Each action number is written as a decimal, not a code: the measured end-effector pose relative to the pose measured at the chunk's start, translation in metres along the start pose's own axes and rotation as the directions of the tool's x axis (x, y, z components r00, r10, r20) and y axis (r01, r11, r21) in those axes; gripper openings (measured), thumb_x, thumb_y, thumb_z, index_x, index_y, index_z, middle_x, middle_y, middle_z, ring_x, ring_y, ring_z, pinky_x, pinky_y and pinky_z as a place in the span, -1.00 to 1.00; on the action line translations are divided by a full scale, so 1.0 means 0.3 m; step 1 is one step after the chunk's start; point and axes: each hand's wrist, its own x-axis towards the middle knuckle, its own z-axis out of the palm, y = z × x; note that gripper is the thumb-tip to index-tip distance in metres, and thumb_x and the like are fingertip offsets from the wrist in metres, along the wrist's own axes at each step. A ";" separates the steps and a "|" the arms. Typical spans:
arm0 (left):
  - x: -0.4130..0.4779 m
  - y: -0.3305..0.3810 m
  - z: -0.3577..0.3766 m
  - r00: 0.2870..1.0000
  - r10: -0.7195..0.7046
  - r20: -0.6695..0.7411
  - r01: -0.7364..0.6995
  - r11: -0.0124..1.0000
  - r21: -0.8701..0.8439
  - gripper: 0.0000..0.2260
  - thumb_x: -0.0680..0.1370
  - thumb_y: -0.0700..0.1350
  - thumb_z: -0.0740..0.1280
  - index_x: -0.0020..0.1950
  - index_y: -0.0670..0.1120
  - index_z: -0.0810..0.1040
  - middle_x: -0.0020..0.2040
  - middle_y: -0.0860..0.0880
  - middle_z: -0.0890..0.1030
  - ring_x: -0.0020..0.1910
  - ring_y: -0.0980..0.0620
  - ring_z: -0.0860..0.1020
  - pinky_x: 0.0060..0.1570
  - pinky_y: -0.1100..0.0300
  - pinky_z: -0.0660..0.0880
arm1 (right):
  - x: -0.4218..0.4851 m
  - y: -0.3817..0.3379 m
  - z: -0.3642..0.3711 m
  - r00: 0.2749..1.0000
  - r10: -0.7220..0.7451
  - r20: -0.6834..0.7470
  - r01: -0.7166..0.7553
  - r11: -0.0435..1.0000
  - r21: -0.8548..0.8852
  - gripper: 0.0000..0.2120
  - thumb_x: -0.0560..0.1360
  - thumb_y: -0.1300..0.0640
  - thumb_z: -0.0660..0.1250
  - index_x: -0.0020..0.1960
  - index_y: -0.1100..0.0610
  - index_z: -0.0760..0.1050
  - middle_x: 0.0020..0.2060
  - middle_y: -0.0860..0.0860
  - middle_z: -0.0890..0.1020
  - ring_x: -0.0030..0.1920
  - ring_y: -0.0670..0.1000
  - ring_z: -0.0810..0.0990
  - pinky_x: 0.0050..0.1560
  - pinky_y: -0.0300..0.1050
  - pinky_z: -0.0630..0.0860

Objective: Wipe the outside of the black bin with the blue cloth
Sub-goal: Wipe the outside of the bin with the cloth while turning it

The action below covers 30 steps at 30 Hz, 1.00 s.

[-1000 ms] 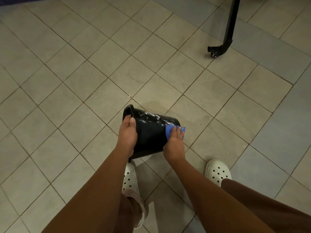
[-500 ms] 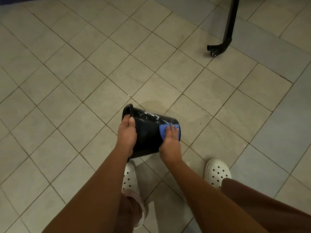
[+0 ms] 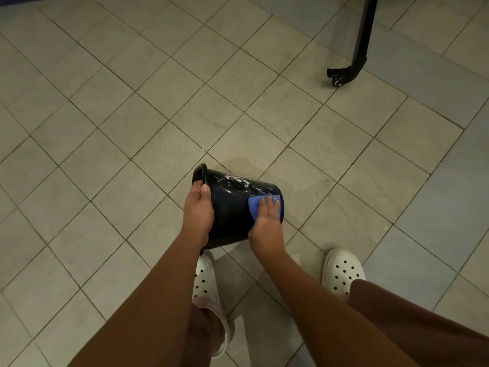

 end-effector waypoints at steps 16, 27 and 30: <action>-0.028 0.026 0.001 0.995 0.090 0.041 -0.095 0.989 0.110 -0.69 0.71 -0.04 0.03 0.35 0.00 0.47 0.23 -0.12 0.55 0.20 -0.12 0.53 0.28 -0.16 0.48 | 0.041 -0.011 -0.023 0.999 -0.041 0.033 0.039 0.998 0.057 -0.39 0.49 0.35 0.18 0.49 0.19 0.06 0.50 0.11 0.09 0.51 0.10 -0.05 0.48 -0.03 0.06; -0.035 0.029 0.002 0.990 0.132 0.048 -0.137 0.983 0.122 -0.70 0.72 -0.07 0.05 0.35 -0.03 0.49 0.23 -0.11 0.57 0.22 -0.11 0.52 0.29 -0.10 0.46 | 0.048 0.031 -0.039 0.996 0.057 0.064 -0.060 0.997 0.044 -0.38 0.45 0.39 0.19 0.47 0.24 0.09 0.47 0.15 0.13 0.49 0.15 0.02 0.46 0.04 0.15; -0.033 0.029 -0.004 0.992 0.118 0.049 -0.123 0.985 0.124 -0.70 0.72 -0.06 0.05 0.33 -0.03 0.49 0.20 -0.12 0.57 0.18 -0.11 0.53 0.26 -0.14 0.48 | 0.034 -0.006 -0.031 0.997 -0.051 0.052 0.047 0.997 0.063 -0.39 0.48 0.36 0.19 0.49 0.19 0.07 0.50 0.11 0.08 0.51 0.11 -0.04 0.47 0.03 0.12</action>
